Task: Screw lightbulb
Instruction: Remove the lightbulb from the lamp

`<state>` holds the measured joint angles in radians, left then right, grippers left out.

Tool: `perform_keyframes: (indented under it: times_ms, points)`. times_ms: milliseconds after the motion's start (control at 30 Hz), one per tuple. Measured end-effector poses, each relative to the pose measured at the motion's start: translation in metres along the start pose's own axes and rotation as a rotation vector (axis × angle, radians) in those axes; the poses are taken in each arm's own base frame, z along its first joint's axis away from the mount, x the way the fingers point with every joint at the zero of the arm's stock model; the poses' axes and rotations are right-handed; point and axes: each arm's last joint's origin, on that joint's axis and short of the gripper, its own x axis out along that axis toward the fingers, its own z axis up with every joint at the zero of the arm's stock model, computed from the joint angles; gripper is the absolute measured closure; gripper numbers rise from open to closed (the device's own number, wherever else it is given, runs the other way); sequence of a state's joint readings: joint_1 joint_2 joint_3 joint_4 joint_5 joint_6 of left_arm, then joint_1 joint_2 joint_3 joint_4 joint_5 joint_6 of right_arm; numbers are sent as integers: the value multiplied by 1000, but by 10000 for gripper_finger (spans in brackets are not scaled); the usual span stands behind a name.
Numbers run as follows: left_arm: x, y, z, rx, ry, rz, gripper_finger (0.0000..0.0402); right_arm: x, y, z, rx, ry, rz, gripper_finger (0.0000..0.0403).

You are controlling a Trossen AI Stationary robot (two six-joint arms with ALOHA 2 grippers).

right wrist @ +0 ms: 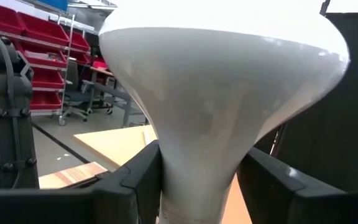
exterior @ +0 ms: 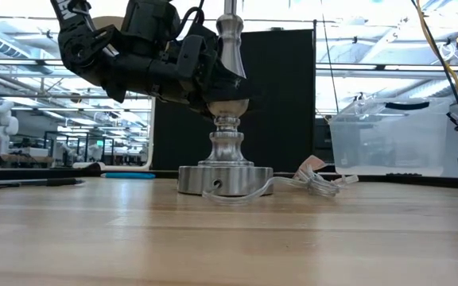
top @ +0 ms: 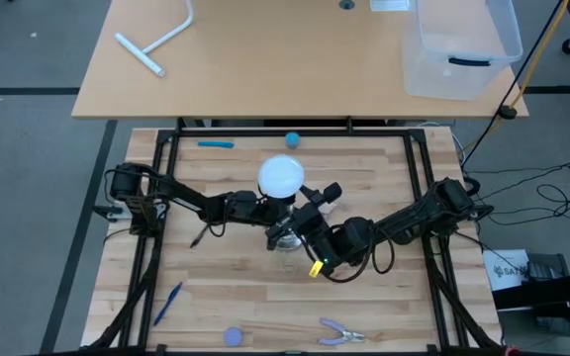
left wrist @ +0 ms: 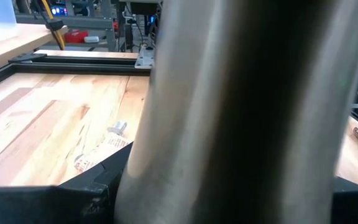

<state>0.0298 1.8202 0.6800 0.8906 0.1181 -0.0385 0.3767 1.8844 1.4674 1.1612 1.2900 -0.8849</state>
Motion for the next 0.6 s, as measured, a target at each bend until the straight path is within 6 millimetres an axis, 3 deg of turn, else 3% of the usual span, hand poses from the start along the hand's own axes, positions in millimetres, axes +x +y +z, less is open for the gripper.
perform_keyframes:
  times_ms: [600]
  points:
    - [1, -7, -1, 26, 10, -75, 144, 2, 0, 2, -89, -3, 41, 224]
